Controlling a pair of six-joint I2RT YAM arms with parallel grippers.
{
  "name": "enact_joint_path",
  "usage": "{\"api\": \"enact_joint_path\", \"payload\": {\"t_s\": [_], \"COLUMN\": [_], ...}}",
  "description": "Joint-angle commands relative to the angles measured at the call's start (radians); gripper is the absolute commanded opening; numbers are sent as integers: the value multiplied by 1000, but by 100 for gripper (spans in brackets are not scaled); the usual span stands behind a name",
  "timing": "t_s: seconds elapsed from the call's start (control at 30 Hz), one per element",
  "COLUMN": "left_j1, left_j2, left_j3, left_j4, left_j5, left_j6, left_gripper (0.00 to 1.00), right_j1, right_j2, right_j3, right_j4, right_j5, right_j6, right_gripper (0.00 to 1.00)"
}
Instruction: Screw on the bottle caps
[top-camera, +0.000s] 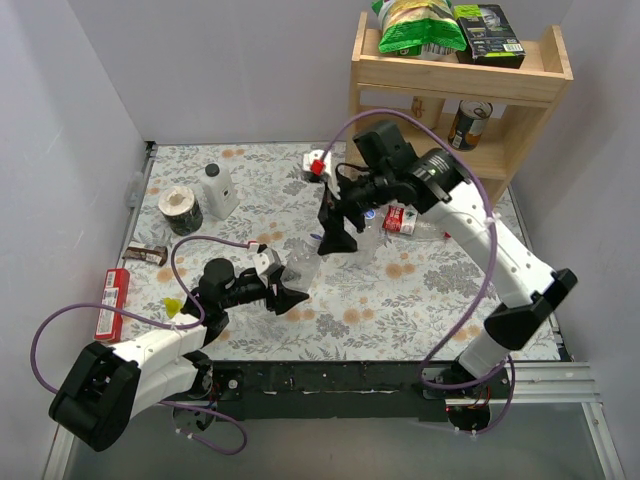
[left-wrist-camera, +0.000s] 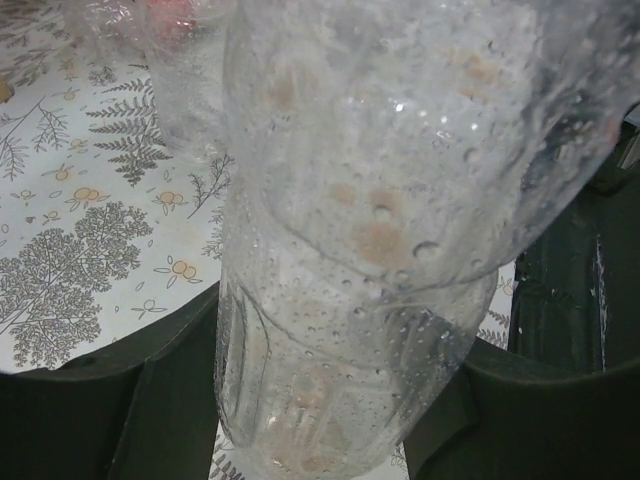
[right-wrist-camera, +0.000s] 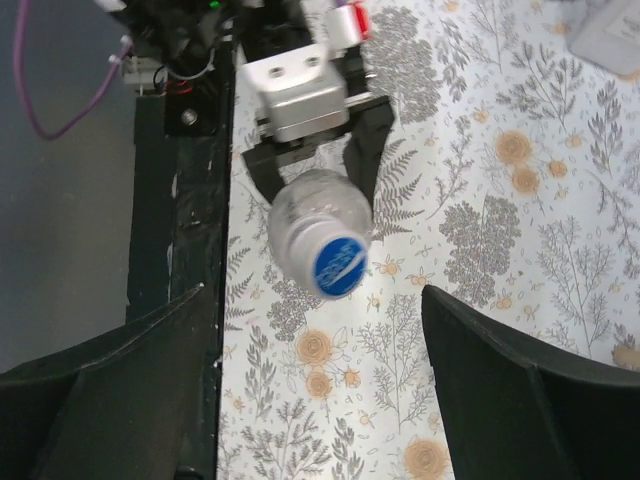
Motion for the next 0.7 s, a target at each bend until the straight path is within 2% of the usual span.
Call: {"api": "enact_joint_path", "payload": {"t_s": [0.0,0.07,0.23,0.47,0.67], "left_j1": [-3,-3,-3,-3,-3], "left_j2": [-11,-17,-16,-19,-1], "left_j3": [42,47,88,108,119], "left_j4": [-51,-100,-230,-274,-270], "left_j5": [77,91,140,140,144], "left_j6": [61,99,209,252,258], "left_gripper": [0,0,0,0,0], "right_j1": [-1,1,2,-21,-67], "right_j2": [-166,-192,-153,-162,-156], "right_j3": [-152,-188,-158,-179,-138], "right_j4": [49,57,-44,-47,-55], "right_j5": [-162,-151,-152,-120,-148], "right_j6": [-277,-386,-605,-625,-604], "right_gripper": [91,88,81,71,69]}}
